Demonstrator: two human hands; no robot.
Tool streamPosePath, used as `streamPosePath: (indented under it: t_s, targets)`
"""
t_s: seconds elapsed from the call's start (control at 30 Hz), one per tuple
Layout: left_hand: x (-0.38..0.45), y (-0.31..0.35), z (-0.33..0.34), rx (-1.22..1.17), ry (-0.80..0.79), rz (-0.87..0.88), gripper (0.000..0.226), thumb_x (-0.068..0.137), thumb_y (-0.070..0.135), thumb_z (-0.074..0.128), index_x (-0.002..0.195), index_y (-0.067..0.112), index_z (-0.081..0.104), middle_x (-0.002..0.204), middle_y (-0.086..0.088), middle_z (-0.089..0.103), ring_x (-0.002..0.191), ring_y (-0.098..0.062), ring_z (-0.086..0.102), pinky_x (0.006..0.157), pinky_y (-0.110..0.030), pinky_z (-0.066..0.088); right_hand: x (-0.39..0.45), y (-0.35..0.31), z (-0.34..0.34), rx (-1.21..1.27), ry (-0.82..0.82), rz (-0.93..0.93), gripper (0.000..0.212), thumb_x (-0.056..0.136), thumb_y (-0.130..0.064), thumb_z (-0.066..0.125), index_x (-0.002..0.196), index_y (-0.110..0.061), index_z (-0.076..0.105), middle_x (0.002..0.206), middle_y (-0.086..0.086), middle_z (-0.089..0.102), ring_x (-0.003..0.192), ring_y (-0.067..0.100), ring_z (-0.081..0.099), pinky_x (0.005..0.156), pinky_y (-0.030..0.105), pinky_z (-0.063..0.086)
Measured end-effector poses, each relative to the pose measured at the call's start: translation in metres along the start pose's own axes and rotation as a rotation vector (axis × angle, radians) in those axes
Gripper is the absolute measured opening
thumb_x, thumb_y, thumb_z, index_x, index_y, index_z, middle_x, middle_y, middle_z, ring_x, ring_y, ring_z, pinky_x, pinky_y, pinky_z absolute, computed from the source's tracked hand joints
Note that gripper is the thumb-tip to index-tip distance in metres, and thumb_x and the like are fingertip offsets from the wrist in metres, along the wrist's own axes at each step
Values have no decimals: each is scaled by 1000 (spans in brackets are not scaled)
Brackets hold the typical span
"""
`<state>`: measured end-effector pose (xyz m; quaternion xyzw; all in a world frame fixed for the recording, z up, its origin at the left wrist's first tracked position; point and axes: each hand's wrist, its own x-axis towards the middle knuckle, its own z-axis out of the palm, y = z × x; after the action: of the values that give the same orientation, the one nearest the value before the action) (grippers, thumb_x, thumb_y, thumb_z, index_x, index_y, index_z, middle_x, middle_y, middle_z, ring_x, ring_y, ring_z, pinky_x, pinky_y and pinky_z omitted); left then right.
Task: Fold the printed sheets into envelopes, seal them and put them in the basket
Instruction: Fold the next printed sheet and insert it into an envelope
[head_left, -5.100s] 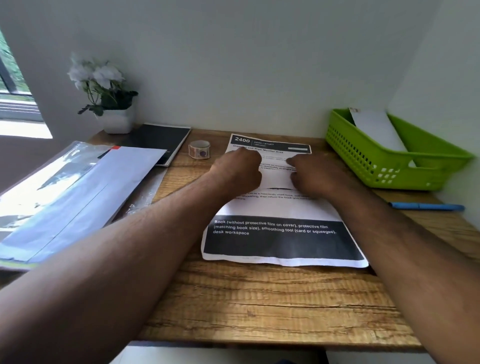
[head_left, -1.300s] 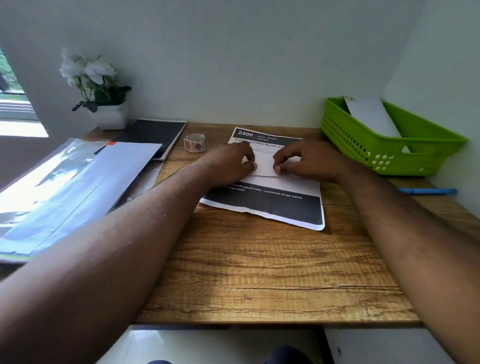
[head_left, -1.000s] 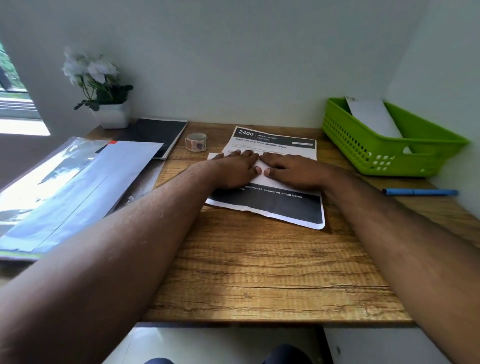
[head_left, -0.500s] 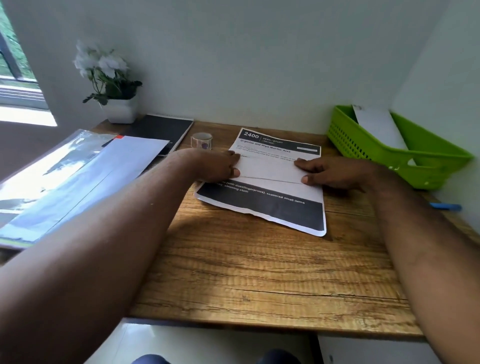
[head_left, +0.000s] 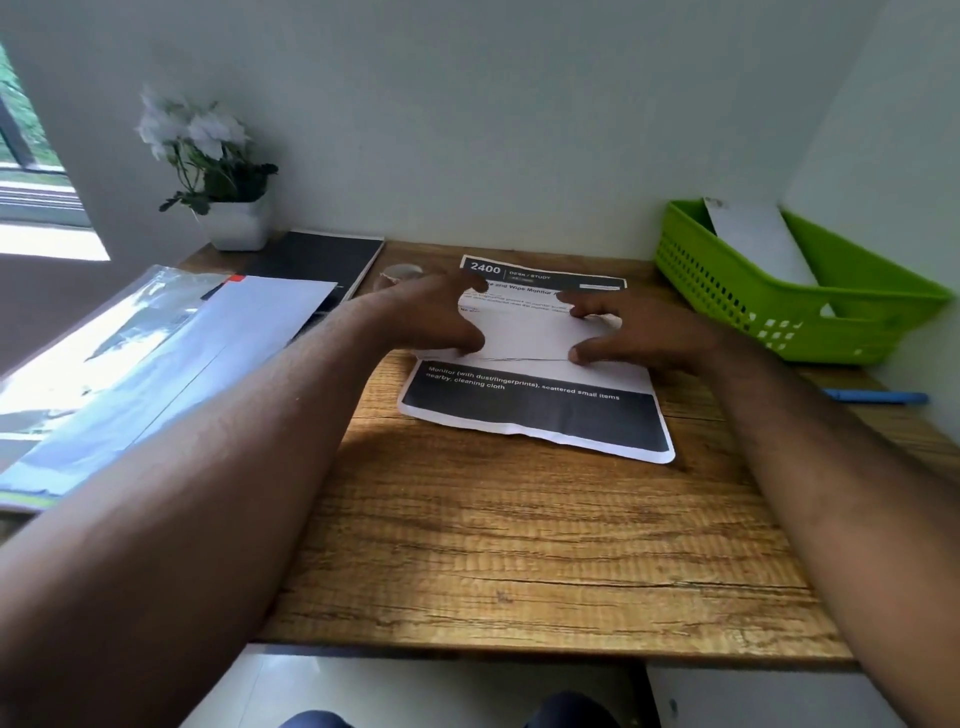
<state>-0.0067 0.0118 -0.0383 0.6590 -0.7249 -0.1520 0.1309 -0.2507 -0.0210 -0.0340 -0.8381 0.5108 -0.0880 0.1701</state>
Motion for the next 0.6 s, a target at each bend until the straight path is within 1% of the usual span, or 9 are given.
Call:
streamPosePath:
  t_s: [0.07, 0.17, 0.27, 0.33, 0.4, 0.43, 0.5, 0.53, 0.6]
  targets:
    - [-1, 0, 0, -1, 120, 37, 70, 70, 30, 67, 135, 38, 44, 123, -2, 56, 117, -25, 51, 105, -45, 38, 0, 2, 0, -17, 53, 4, 75, 73, -44, 76, 139, -31, 43, 149, -13, 39, 137, 13, 35, 107, 24, 27]
    - [-2, 7, -7, -145, 377, 244, 55, 73, 4, 62, 123, 26, 62, 95, 1, 53, 89, -17, 53, 85, -27, 45, -2, 1, 0, -104, 256, -51, 79, 71, -43, 78, 141, -35, 41, 143, -4, 47, 134, 19, 39, 108, 33, 26]
    - [-6, 16, -14, -177, 626, 438, 39, 74, -5, 59, 104, 16, 74, 85, -1, 55, 77, -13, 52, 69, -10, 40, 2, -2, -3, -212, 638, -234, 41, 80, -29, 64, 120, -31, 64, 113, 1, 65, 112, 25, 57, 92, 38, 27]
    - [-7, 16, -11, -170, 665, 466, 32, 75, -7, 60, 93, 14, 77, 86, -2, 57, 77, -12, 54, 69, -9, 40, 3, -5, -5, -356, 723, -268, 29, 81, -21, 55, 102, -29, 73, 103, -2, 69, 100, 25, 61, 85, 37, 26]
    - [-8, 15, -6, -90, 533, 409, 31, 77, -5, 59, 91, 16, 77, 90, -1, 58, 82, -15, 57, 72, -20, 47, 4, -3, -3, -416, 559, -271, 28, 83, -19, 59, 104, -30, 73, 115, -3, 68, 108, 23, 62, 93, 39, 34]
    - [-9, 14, -3, -17, 406, 348, 29, 79, -2, 59, 91, 18, 76, 90, 2, 59, 84, -14, 59, 72, -22, 48, 3, -4, -1, -384, 390, -236, 30, 84, -23, 62, 111, -33, 70, 126, -6, 63, 117, 19, 58, 100, 36, 37]
    - [-10, 14, 3, 67, 184, 239, 22, 83, 7, 58, 90, 18, 76, 85, 6, 65, 81, -11, 62, 69, -16, 49, -1, -7, 1, -273, 54, -101, 39, 86, -32, 63, 125, -35, 60, 140, -13, 50, 130, 10, 46, 107, 24, 32]
    - [-10, 16, 6, 52, 143, 205, 18, 84, 13, 59, 89, 16, 76, 89, 4, 70, 84, -13, 65, 73, -20, 53, -2, -8, 1, -216, -27, -56, 42, 87, -36, 63, 129, -35, 58, 143, -14, 47, 132, 9, 43, 105, 20, 30]
    - [-8, 23, 10, -6, 172, 157, 18, 84, 20, 61, 91, 14, 77, 103, -3, 73, 97, -21, 66, 87, -32, 54, -1, -10, 1, -146, -25, -19, 43, 86, -41, 64, 129, -33, 59, 143, -13, 48, 130, 8, 43, 97, 16, 29]
